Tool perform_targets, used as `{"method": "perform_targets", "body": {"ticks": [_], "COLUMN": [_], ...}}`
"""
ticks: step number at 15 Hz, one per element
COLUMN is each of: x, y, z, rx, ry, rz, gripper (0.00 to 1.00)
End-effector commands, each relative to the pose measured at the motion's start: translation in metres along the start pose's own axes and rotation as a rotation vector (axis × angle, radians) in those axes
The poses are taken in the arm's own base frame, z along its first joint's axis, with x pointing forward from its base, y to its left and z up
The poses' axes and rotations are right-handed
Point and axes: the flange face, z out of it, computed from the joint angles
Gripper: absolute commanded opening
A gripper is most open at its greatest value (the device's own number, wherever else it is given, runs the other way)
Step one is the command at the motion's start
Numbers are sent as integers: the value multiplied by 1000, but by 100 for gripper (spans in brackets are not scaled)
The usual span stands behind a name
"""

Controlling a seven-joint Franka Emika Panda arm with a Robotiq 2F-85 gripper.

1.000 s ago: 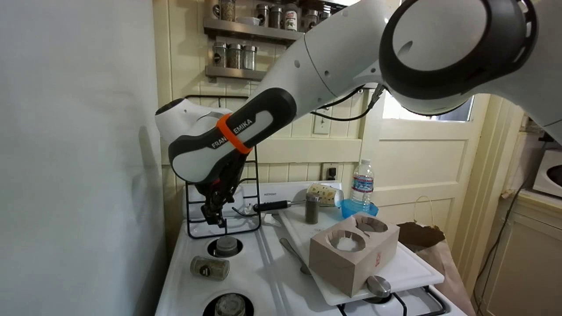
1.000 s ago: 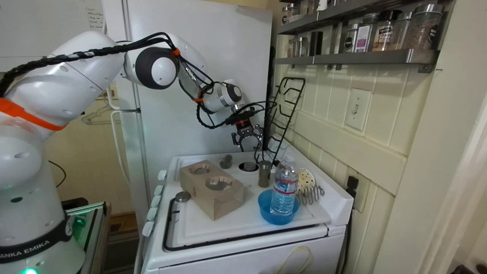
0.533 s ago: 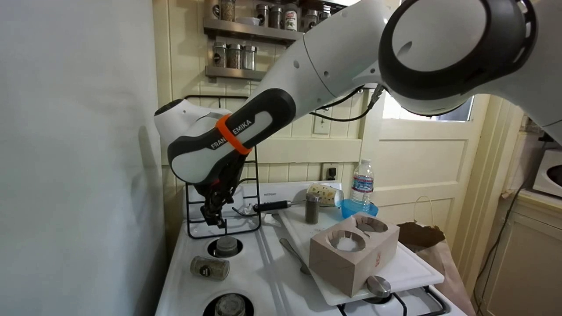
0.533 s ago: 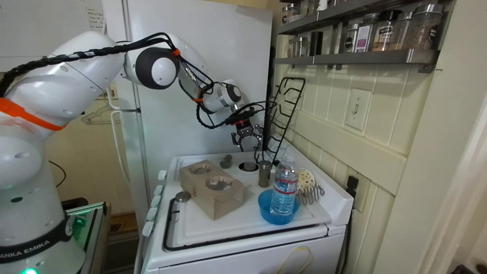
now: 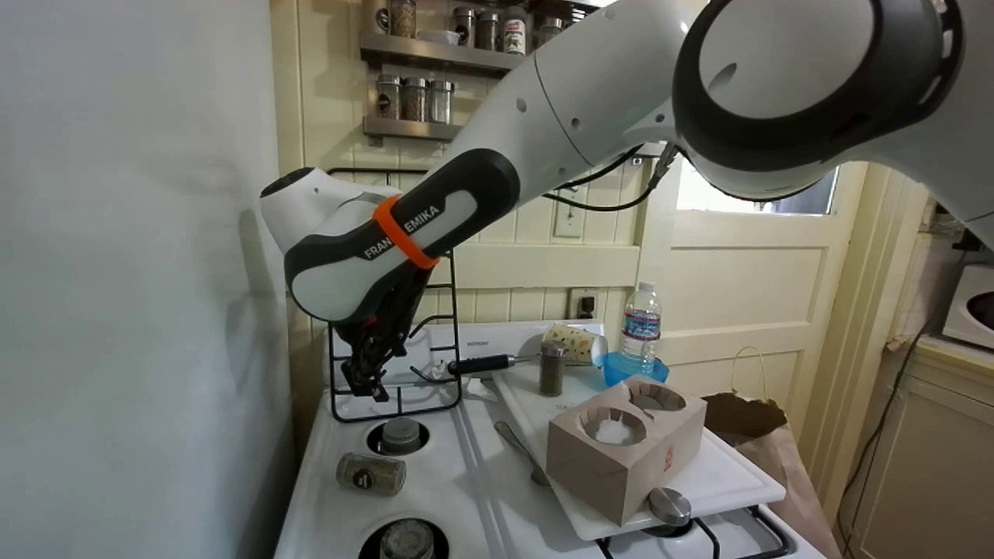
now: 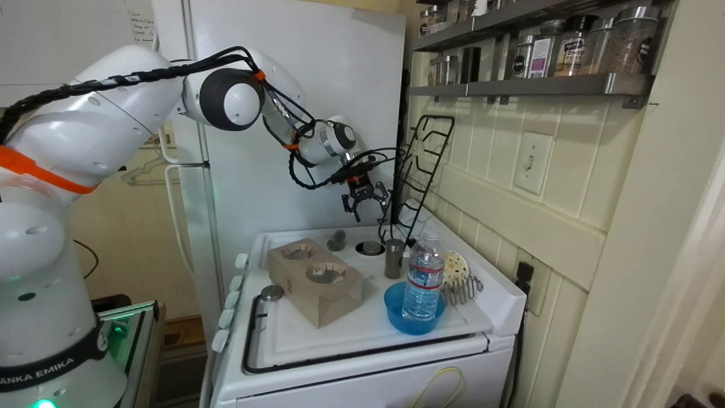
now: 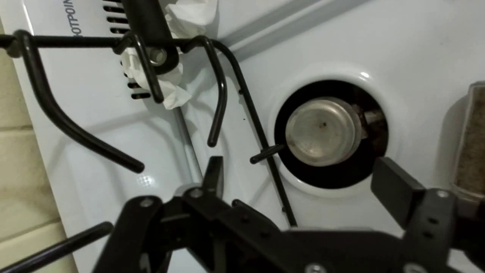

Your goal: Place the spice bottle on the left vertically upright

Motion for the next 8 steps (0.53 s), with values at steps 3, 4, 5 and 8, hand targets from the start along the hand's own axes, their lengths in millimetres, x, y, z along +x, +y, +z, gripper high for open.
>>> {"method": "perform_targets", "body": {"ticks": [3,4,5,8], "x": [-14,-22,-31,-50], "y": [-42,-46,-48,-53], "z": [-26,-28,-25,-8], "rx": [87,103,127,214], "ry": [93,100,109,188], "rz": [124,165,214,285], "gripper": [100,100,100,100]}}
